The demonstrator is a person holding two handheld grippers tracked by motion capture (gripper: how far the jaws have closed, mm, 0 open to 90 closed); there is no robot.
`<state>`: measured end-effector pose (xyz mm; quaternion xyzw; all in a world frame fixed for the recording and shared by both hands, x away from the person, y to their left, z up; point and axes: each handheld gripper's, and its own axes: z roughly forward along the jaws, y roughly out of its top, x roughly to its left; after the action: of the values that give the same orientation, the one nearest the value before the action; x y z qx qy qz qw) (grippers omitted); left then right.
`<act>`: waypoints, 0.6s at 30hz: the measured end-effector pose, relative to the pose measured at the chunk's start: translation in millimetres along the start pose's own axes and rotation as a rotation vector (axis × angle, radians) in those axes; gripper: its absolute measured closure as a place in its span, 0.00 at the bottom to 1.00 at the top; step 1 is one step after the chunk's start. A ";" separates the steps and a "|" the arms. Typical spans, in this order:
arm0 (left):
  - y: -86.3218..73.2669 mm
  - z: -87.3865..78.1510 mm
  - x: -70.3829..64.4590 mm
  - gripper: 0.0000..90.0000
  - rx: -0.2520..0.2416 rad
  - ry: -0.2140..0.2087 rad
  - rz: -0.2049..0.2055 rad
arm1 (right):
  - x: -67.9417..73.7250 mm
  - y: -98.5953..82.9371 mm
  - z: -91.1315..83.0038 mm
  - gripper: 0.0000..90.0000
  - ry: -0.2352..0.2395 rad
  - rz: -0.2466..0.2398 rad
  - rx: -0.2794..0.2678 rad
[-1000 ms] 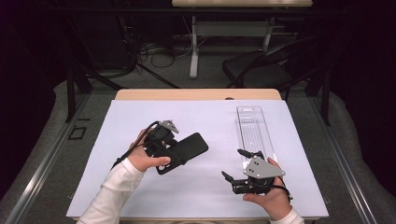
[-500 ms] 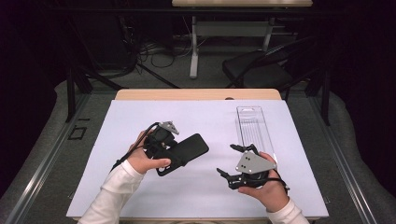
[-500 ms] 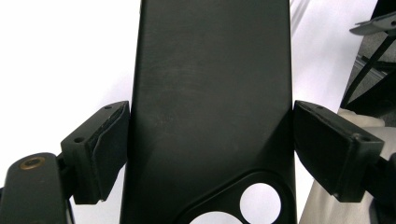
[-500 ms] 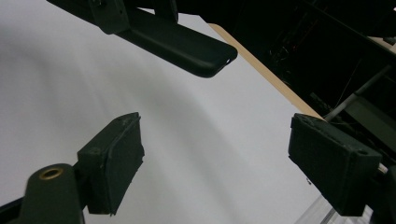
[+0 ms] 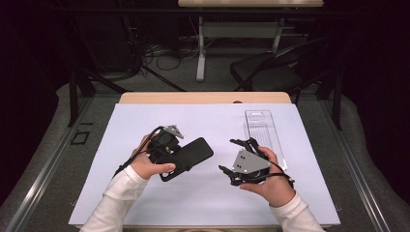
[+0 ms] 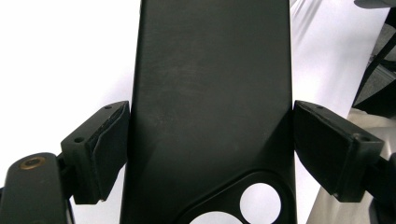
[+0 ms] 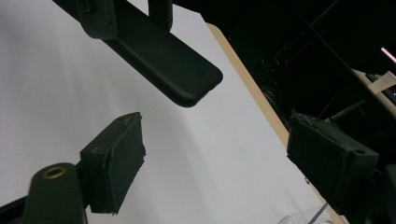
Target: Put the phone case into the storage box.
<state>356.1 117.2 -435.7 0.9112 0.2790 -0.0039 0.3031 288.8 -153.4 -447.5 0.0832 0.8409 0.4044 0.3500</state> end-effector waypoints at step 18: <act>-0.4 5.4 0.2 0.16 0.023 -0.007 0.001 | 32.8 -1.5 16.5 0.30 -0.066 -0.368 0.051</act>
<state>356.9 114.6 -440.3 0.9148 0.2772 -0.0102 0.2936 275.5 -130.3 -472.7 -0.0502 0.8398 0.3092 0.4434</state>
